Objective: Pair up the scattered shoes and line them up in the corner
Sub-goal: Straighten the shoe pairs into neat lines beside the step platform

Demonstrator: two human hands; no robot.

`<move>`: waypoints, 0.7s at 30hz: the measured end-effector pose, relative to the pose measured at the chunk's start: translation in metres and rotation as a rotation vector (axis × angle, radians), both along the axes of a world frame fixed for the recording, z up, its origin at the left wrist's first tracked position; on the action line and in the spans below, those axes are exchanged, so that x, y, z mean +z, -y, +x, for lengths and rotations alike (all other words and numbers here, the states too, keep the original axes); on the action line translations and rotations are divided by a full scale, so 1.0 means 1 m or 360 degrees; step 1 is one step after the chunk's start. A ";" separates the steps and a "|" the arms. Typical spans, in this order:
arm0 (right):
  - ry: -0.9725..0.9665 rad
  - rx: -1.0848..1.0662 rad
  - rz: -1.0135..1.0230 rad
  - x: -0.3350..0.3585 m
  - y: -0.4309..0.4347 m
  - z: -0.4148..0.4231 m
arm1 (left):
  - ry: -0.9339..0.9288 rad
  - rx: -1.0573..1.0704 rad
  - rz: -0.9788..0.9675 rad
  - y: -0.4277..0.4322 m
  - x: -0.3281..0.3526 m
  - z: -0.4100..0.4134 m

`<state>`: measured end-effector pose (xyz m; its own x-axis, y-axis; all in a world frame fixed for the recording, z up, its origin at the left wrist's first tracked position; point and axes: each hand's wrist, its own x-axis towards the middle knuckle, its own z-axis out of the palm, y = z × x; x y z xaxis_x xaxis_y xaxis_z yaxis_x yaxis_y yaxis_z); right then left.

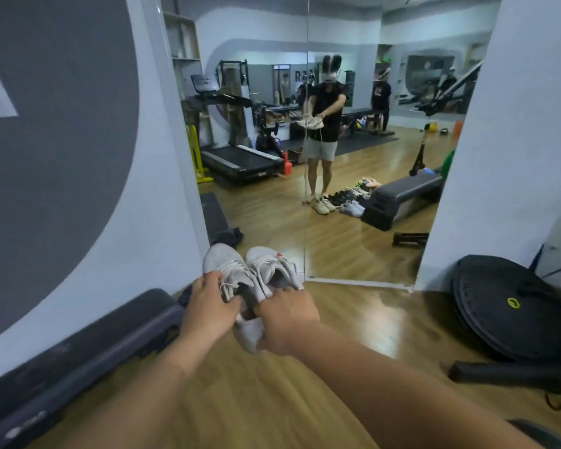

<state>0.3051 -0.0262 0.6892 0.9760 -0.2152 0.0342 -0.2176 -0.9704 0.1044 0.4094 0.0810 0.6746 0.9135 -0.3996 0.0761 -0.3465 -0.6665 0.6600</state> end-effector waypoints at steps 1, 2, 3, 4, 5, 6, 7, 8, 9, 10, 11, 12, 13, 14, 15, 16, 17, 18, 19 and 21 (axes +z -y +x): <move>0.0016 0.0032 0.0008 0.003 -0.007 0.002 | 0.0027 0.0013 0.0003 -0.008 0.005 0.003; 0.0030 0.0065 0.0012 0.007 -0.015 0.005 | 0.0048 0.0030 0.0002 -0.017 0.011 0.006; 0.0036 0.0093 0.0016 0.012 -0.025 0.007 | 0.0064 0.0055 0.0003 -0.028 0.016 0.010; 0.0032 0.0116 0.0025 0.017 -0.034 0.011 | 0.0078 0.0078 0.0002 -0.038 0.020 0.013; 0.0022 0.0140 0.0039 0.021 -0.043 0.016 | 0.0092 0.0099 -0.0001 -0.048 0.024 0.017; 0.0011 0.0169 0.0052 0.025 -0.052 0.022 | 0.0107 0.0121 -0.0007 -0.059 0.026 0.022; 0.0006 0.0200 0.0057 0.030 -0.062 0.028 | 0.0121 0.0141 -0.0016 -0.070 0.029 0.028; 0.0005 0.0230 0.0059 0.034 -0.071 0.035 | 0.0132 0.0156 -0.0027 -0.081 0.031 0.035; 0.0011 0.0259 0.0066 0.037 -0.081 0.043 | 0.0142 0.0171 -0.0037 -0.092 0.032 0.042; 0.0023 0.0286 0.0076 0.040 -0.090 0.052 | 0.0146 0.0189 -0.0052 -0.103 0.033 0.050; 0.0031 0.0308 0.0081 0.042 -0.101 0.061 | 0.0151 0.0203 -0.0077 -0.115 0.034 0.059; 0.0036 0.0323 0.0077 0.043 -0.111 0.071 | 0.0160 0.0212 -0.0111 -0.127 0.036 0.067; 0.0039 0.0337 0.0069 0.044 -0.121 0.083 | 0.0170 0.0227 -0.0146 -0.139 0.036 0.075; 0.0050 0.0355 0.0065 0.043 -0.132 0.095 | 0.0164 0.0249 -0.0184 -0.151 0.036 0.083; 0.0055 0.0368 0.0075 0.041 -0.144 0.107 | 0.0145 0.0276 -0.0224 -0.165 0.035 0.092; 0.0051 0.0380 0.0096 0.039 -0.158 0.118 | 0.0125 0.0304 -0.0261 -0.180 0.031 0.101; 0.0039 0.0389 0.0116 0.035 -0.172 0.131 | 0.0102 0.0331 -0.0293 -0.196 0.025 0.109; 0.0022 0.0397 0.0129 0.031 -0.185 0.143 | 0.0073 0.0353 -0.0331 -0.211 0.019 0.116; -0.0003 0.0406 0.0136 0.025 -0.199 0.157 | 0.0047 0.0367 -0.0376 -0.227 0.009 0.124; -0.0041 0.0419 0.0149 0.013 -0.229 0.186 | 0.0018 0.0400 -0.0442 -0.260 -0.011 0.140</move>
